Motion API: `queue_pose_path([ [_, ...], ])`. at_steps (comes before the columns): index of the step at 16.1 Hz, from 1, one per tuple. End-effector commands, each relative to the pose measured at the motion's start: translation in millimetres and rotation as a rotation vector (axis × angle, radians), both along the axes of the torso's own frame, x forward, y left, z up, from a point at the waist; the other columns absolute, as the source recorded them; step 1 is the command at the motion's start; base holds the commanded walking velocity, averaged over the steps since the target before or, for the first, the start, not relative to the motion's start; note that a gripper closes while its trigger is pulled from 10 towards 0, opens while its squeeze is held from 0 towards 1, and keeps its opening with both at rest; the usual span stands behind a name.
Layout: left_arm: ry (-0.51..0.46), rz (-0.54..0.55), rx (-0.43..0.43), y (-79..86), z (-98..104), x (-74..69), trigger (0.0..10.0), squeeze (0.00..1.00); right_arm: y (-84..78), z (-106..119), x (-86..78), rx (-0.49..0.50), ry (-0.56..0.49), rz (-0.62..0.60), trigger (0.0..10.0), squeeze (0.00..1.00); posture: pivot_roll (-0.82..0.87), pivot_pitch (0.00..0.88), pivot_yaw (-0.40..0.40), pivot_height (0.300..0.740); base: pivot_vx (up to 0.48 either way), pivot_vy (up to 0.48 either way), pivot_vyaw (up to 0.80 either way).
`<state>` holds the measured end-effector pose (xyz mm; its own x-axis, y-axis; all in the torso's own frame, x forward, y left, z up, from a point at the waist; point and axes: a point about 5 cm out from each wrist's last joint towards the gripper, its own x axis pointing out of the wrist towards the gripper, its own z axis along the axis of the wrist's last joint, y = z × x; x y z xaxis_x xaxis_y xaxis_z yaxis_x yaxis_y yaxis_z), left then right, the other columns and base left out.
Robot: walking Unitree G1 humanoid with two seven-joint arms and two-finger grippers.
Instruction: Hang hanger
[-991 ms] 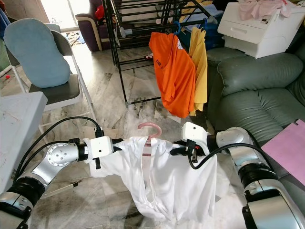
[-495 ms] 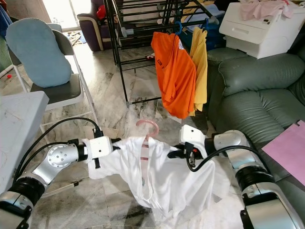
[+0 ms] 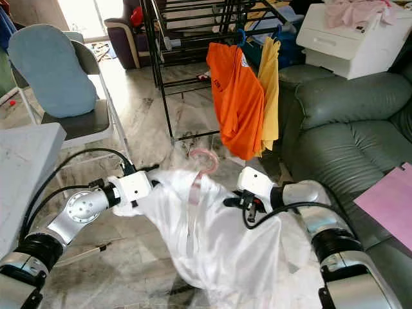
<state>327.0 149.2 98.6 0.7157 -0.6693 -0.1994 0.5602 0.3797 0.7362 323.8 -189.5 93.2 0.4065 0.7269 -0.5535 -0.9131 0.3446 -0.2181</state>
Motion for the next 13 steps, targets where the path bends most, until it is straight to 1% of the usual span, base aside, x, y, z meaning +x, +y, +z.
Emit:
queue_pose_path([
  [1, -0.056, 0.015, -0.014, 4.5, 8, 1.8, 10.0, 1.0, -0.8, -2, 0.9, -0.014, 0.0, -0.032, 0.0, 0.0, -0.11, 0.0, 0.02, 0.74, 0.0, 0.0, 0.0],
  [2, -0.058, 0.06, -0.071, 6.6, 9, 2.4, 10.0, 1.0, 2.7, -5, 2.1, 0.008, 0.001, -0.088, 0.0, 0.0, -0.11, 0.0, 0.019, 0.74, 0.0, 0.0, 0.0],
  [3, -0.045, 0.08, -0.111, 7.1, 8, 2.2, 10.0, 1.0, 5.5, -7, 3.0, 0.012, -0.007, -0.119, 0.0, 0.0, -0.11, 0.0, 0.019, 0.74, 0.0, 0.0, 0.0],
  [4, -0.027, 0.118, -0.176, 7.5, 4, -0.5, 10.0, 1.0, 11.2, -11, 3.7, 0.027, -0.012, -0.163, 0.0, 0.0, -0.11, 0.0, 0.02, 0.74, 0.0, 0.0, 0.0],
  [5, 0.021, 0.182, -0.266, 9.2, -3, -2.7, 10.0, 1.0, 16.0, -13, 5.5, 0.048, -0.016, -0.223, 0.0, 0.0, -0.12, 0.0, 0.022, 0.74, 0.0, 0.0, 0.0],
  [6, 0.045, 0.235, -0.317, 11.6, -6, -3.4, 10.0, 1.0, 17.8, -13, 6.3, 0.05, -0.025, -0.249, 0.0, 0.0, -0.12, 0.0, 0.023, 0.74, 0.0, 0.0, 0.0],
  [7, 0.091, 0.353, -0.442, 16.0, -13, -5.2, 10.0, 1.0, 21.4, -13, 10.5, 0.075, -0.049, -0.338, 0.0, 0.0, -0.12, 0.0, 0.023, 0.74, 0.0, 0.0, 0.0],
  [8, 0.118, 0.402, -0.512, 17.5, -16, -7.4, 10.0, 1.0, 22.6, -12, 12.8, 0.104, -0.065, -0.396, 0.0, 0.0, -0.11, 0.0, 0.02, 0.74, 0.0, 0.0, 0.0],
  [9, 0.155, 0.495, -0.644, 22.2, -21, -10.6, 10.0, 1.0, 23.7, -11, 15.5, 0.144, -0.07, -0.486, 0.0, 0.0, -0.11, 0.0, 0.02, 0.74, 0.0, 0.0, 0.0],
  [10, 0.167, 0.586, -0.742, 28.2, -24, -14.4, 10.0, 1.0, 24.6, -12, 16.6, 0.179, -0.065, -0.573, 0.0, 0.0, -0.11, 0.0, 0.019, 0.74, 0.0, 0.0, 0.0],
  [12, 0.157, 0.697, -0.842, 36.5, -27, -21.5, 10.0, 1.0, 26.7, -16, 14.0, 0.217, -0.062, -0.661, 0.0, 0.0, -0.1, 0.0, 0.018, 0.74, 0.0, 0.0, 0.0],
  [13, 0.159, 0.746, -0.875, 40.9, -29, -26.0, 10.0, 1.0, 28.7, -18, 11.8, 0.244, -0.065, -0.708, 0.0, 0.0, -0.1, 0.0, 0.019, 0.74, 0.0, 0.0, 0.0],
])
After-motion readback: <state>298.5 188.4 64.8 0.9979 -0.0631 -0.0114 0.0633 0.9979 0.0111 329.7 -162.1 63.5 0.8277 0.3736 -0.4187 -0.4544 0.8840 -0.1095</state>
